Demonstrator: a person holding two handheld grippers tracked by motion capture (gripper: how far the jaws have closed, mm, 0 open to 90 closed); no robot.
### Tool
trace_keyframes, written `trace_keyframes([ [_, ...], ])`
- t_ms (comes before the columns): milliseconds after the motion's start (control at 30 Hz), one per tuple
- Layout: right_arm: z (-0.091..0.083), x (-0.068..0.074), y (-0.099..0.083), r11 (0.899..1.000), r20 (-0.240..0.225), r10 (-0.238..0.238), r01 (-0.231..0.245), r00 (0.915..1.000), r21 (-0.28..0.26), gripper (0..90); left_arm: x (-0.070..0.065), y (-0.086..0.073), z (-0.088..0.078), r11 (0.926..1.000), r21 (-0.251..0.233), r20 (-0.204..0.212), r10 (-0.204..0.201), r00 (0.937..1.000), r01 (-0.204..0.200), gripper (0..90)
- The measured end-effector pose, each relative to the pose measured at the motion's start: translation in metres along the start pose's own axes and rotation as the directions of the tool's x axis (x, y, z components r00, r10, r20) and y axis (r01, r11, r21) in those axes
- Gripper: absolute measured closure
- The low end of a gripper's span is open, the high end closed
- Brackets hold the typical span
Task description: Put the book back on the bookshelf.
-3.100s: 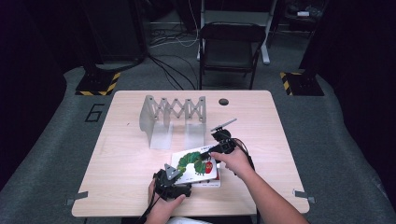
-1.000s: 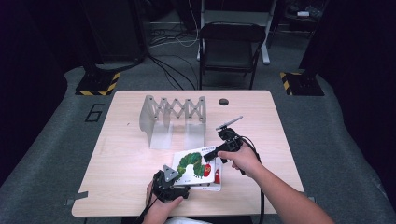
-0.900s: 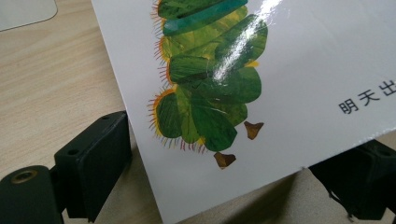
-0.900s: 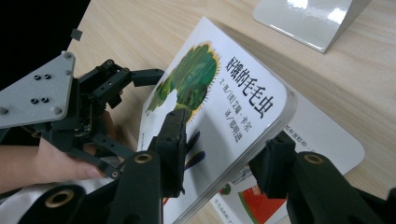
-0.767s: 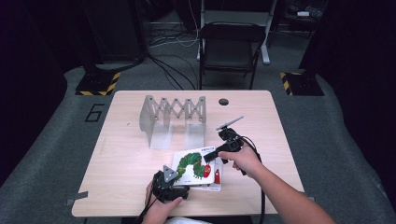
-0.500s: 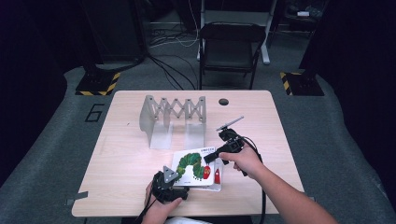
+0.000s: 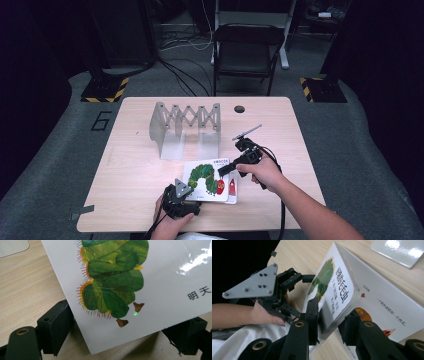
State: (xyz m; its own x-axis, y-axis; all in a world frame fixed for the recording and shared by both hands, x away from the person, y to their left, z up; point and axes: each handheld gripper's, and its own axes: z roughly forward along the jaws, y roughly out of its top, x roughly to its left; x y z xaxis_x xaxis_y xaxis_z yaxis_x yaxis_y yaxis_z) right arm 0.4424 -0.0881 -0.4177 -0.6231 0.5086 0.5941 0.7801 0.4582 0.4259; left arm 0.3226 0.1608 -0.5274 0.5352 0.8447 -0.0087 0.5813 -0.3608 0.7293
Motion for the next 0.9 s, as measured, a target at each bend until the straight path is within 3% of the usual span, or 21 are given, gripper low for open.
trace_keyframes([
  [167,0.000,0.000,0.001,1.000,-0.011,-0.009,0.009,0.9999,-0.002,73.3,0.001,0.000,0.000,1.0000,-0.003,0.007,-0.005,1.0000,0.005,15.2],
  [200,-0.001,0.002,0.001,1.000,-0.019,0.013,-0.013,0.9997,0.002,74.3,0.001,0.000,0.000,1.0000,-0.001,0.007,-0.002,1.0000,0.002,15.2],
  [233,0.000,0.001,0.002,1.000,-0.024,-0.005,0.005,0.9997,-0.007,74.8,0.001,0.000,0.000,1.0000,-0.002,0.008,-0.001,1.0000,0.001,15.2],
  [500,-0.002,0.005,0.003,1.000,-0.052,0.002,-0.002,0.9987,0.006,78.5,0.000,0.000,0.001,0.9999,0.000,0.001,0.012,0.9999,-0.012,15.0],
  [600,-0.002,0.006,0.002,1.000,-0.065,-0.017,0.017,0.9978,-0.004,80.9,-0.001,0.000,0.001,0.9998,-0.001,-0.007,0.019,0.9998,-0.019,15.0],
  [900,-0.005,0.009,0.003,1.000,-0.062,-0.009,0.010,0.9981,0.008,84.9,0.000,0.001,0.001,0.9998,0.005,-0.006,0.018,0.9998,-0.018,15.7],
])
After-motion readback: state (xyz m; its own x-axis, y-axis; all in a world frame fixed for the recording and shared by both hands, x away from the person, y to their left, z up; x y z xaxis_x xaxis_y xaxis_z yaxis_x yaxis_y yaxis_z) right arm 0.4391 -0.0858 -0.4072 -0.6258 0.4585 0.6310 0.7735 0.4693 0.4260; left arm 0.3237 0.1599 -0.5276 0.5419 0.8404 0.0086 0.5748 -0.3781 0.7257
